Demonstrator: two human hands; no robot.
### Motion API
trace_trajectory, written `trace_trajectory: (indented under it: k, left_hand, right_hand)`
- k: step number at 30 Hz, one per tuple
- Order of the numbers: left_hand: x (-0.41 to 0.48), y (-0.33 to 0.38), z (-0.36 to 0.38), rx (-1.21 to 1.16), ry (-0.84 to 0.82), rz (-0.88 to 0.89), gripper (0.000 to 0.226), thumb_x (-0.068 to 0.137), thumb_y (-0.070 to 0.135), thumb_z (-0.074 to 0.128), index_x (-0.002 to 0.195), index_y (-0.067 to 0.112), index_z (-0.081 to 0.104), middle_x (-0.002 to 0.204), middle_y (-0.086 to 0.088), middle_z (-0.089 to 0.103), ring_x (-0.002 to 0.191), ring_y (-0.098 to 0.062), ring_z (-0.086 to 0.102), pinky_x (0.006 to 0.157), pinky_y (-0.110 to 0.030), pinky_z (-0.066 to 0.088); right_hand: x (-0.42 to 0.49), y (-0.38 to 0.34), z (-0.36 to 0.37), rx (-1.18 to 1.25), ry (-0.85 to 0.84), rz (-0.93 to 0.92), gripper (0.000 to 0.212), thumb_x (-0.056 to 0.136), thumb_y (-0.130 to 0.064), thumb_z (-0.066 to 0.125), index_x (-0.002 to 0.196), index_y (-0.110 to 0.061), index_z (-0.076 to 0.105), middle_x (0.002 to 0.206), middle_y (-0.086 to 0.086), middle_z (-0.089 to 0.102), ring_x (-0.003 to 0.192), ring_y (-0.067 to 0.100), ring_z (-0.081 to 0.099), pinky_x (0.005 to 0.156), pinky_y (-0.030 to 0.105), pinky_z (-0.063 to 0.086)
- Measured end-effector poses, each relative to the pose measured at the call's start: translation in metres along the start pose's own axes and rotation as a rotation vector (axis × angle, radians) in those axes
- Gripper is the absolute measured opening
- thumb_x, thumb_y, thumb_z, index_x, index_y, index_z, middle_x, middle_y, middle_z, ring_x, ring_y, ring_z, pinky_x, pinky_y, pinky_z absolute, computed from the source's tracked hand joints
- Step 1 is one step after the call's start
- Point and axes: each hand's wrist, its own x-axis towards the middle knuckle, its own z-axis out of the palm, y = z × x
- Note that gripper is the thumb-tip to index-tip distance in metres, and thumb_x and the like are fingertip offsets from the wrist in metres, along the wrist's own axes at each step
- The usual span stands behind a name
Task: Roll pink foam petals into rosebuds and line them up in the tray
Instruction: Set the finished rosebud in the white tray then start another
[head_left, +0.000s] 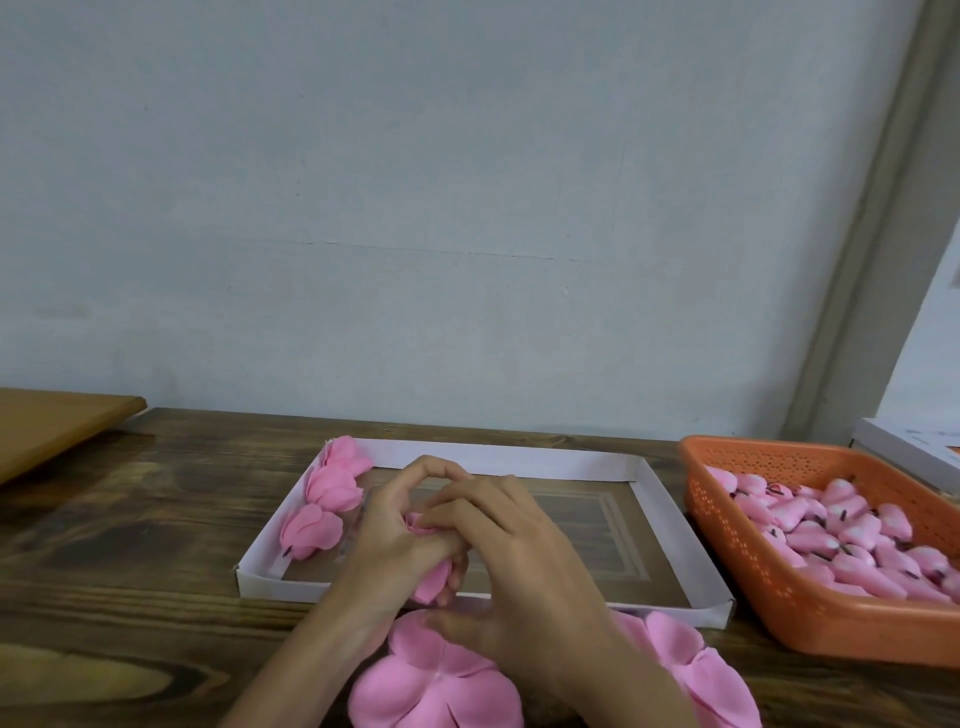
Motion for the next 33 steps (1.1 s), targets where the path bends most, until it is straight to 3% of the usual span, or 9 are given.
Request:
trace_trajectory:
  k: [3,8,11,13,16,20,22,26,33]
  left_hand:
    - [-0.001,-0.001,0.001,0.013,0.009,-0.035,0.041,0.071,-0.001,0.065,0.108,0.018,0.065,0.061,-0.025,0.057,0.051,-0.031,0.054,0.049,-0.03,0.045]
    - [-0.003,0.002,0.007,0.069,0.002,-0.064,0.039,0.066,0.014,0.062,0.103,0.023,0.068,0.056,-0.012,0.061,0.051,-0.027,0.058,0.048,-0.026,0.047]
    - [-0.004,0.006,0.004,0.057,-0.015,-0.058,0.042,0.065,0.01,0.065,0.097,0.034,0.074,0.077,0.009,0.076,0.07,-0.007,0.072,0.06,-0.017,0.057]
    - [-0.007,0.01,0.002,-0.01,-0.056,-0.08,0.046,0.064,0.007,0.07,0.101,0.035,0.075,0.085,-0.001,0.076,0.074,-0.014,0.072,0.061,-0.021,0.057]
    - [-0.011,0.015,-0.001,-0.201,-0.14,-0.139,0.06,0.065,0.008,0.078,0.123,0.018,0.067,0.09,-0.023,0.065,0.078,-0.029,0.066,0.062,-0.033,0.057]
    - [-0.012,0.02,-0.005,-0.333,-0.235,-0.18,0.072,0.067,0.014,0.087,0.134,0.013,0.062,0.121,-0.03,0.065,0.109,-0.04,0.063,0.091,-0.049,0.051]
    - [-0.012,0.021,-0.007,-0.384,-0.275,-0.207,0.075,0.068,0.014,0.087,0.137,0.013,0.06,0.131,-0.034,0.06,0.118,-0.044,0.061,0.097,-0.053,0.051]
    - [-0.012,0.02,-0.01,-0.457,-0.334,-0.227,0.084,0.063,0.01,0.094,0.14,0.014,0.059,0.138,-0.029,0.06,0.127,-0.044,0.06,0.097,-0.051,0.057]
    - [-0.012,0.015,-0.009,-0.376,-0.281,-0.232,0.086,0.06,-0.001,0.094,0.137,0.02,0.061,0.133,-0.022,0.065,0.123,-0.04,0.064,0.09,-0.049,0.058]
  right_hand:
    - [0.001,-0.004,0.005,-0.024,0.034,-0.007,0.058,0.061,-0.033,0.086,0.116,-0.023,0.068,0.119,-0.017,0.066,0.121,0.014,0.054,0.091,0.034,0.051]
    - [-0.001,-0.004,0.01,-0.049,0.072,-0.002,0.05,0.063,-0.026,0.083,0.111,-0.021,0.07,0.101,-0.014,0.07,0.116,0.016,0.057,0.086,0.034,0.053]
    - [-0.002,-0.003,0.007,-0.029,0.089,0.008,0.046,0.067,-0.025,0.082,0.112,-0.022,0.072,0.107,-0.016,0.07,0.118,0.015,0.056,0.087,0.028,0.052]
    - [-0.002,-0.004,0.005,-0.013,0.081,0.024,0.042,0.071,-0.028,0.081,0.112,-0.024,0.072,0.112,-0.019,0.069,0.121,0.012,0.056,0.089,0.025,0.051]
    - [-0.001,-0.004,0.001,0.019,0.034,0.066,0.043,0.074,-0.031,0.081,0.115,-0.026,0.07,0.119,-0.021,0.067,0.122,0.003,0.054,0.089,0.024,0.05]
    - [0.0,-0.002,-0.006,0.076,0.036,0.121,0.047,0.073,-0.036,0.086,0.117,-0.033,0.068,0.114,-0.022,0.066,0.105,-0.008,0.055,0.083,0.011,0.044]
    - [-0.001,-0.002,-0.008,0.09,0.06,0.141,0.048,0.071,-0.04,0.088,0.113,-0.037,0.065,0.109,-0.023,0.066,0.097,-0.012,0.053,0.081,0.007,0.041]
    - [-0.001,-0.001,-0.01,0.129,0.116,0.16,0.048,0.07,-0.045,0.088,0.11,-0.037,0.064,0.102,-0.022,0.067,0.092,-0.003,0.06,0.076,0.014,0.048]
    - [-0.001,0.0,-0.011,0.142,0.13,0.153,0.041,0.07,-0.031,0.082,0.108,-0.033,0.067,0.1,-0.023,0.067,0.088,-0.008,0.056,0.076,0.009,0.042]
